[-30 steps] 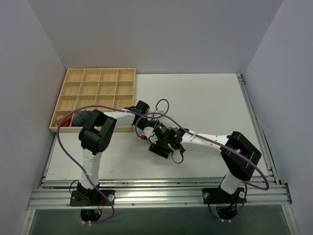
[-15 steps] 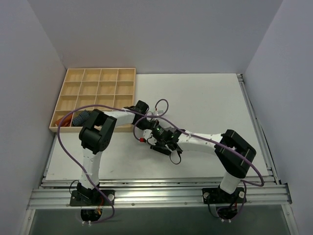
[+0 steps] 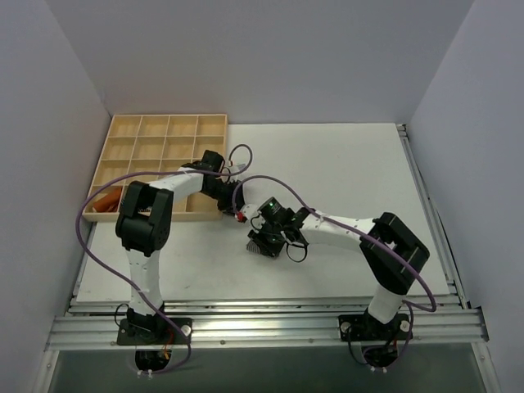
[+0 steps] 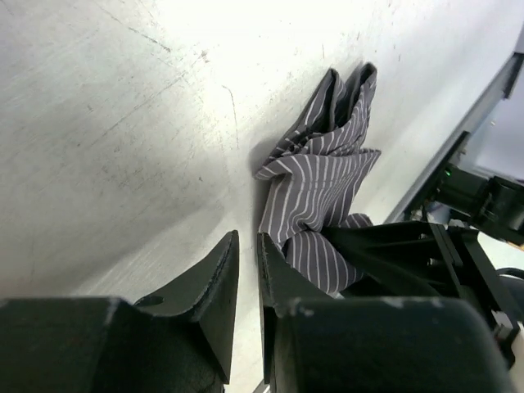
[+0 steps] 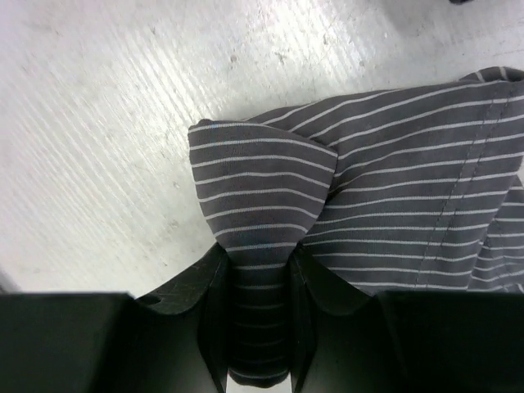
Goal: Roll the underwear
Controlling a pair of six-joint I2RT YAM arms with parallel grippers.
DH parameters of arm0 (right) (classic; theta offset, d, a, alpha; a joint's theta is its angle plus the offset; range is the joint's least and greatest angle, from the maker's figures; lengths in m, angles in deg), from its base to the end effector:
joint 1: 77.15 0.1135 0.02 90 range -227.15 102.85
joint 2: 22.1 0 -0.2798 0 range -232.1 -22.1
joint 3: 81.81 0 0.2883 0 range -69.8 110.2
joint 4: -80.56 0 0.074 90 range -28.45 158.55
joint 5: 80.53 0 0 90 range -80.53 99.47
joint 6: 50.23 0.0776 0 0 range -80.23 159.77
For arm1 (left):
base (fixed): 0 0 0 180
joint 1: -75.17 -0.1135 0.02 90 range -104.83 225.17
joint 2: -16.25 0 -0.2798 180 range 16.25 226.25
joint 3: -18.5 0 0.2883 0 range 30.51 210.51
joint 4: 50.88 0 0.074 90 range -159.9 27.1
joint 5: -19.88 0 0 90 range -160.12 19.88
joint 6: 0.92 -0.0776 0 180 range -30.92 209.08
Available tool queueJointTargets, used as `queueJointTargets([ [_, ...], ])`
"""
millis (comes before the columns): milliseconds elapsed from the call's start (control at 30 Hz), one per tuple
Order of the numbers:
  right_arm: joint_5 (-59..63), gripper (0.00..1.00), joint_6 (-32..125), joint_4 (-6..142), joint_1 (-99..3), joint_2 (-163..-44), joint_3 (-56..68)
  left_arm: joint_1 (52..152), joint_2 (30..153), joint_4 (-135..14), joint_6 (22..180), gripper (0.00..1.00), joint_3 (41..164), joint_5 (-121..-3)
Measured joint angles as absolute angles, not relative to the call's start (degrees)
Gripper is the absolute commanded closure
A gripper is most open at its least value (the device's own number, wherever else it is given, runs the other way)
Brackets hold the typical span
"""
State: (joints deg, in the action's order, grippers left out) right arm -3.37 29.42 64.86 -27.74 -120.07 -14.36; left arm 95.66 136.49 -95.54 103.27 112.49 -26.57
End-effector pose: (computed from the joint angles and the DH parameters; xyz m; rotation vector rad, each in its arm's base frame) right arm 0.2541 0.3231 0.1361 -1.3059 2.0524 0.5841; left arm 0.4141 -0.2118 0.1046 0.3428 2.7949 -1.2121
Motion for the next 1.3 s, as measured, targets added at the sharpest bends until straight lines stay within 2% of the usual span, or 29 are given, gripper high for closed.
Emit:
queueJointTargets([
  [300, -29.23, 0.85, 35.91, 64.12, -41.73, -127.13, -10.21, 93.97, 126.42, -94.75, 103.47, 0.77, 110.41, -33.52],
  [433, -42.32, 0.83, 38.16, 60.93, -46.91, -134.49, -5.14, 93.43, 121.56, -91.30, 103.41, 0.77, 105.97, -34.62],
  [600, -52.25, 0.78, 40.87, 60.17, -50.21, -139.89, -2.91, 94.02, 117.43, -86.71, 103.43, 0.77, 99.04, -33.83],
  [800, -58.34, 0.75, 44.39, 63.53, -51.83, -142.21, -4.15, 96.05, 116.08, -82.75, 103.78, 0.76, 93.84, -32.36],
  [1067, -61.51, 0.70, 49.44, 70.48, -52.00, -142.38, -7.21, 102.45, 118.02, -76.28, 105.40, 0.76, 93.64, -30.53],
  [1267, -63.57, 0.69, 51.34, 73.98, -52.37, -142.73, -8.61, 104.20, 120.93, -76.09, 104.85, 0.64, 93.78, -29.68],
  [1300, -63.81, 0.69, 51.32, 74.37, -52.42, -142.73, -8.83, 104.07, 120.71, -76.81, 104.21, 0.59, 94.02, -30.05],
])
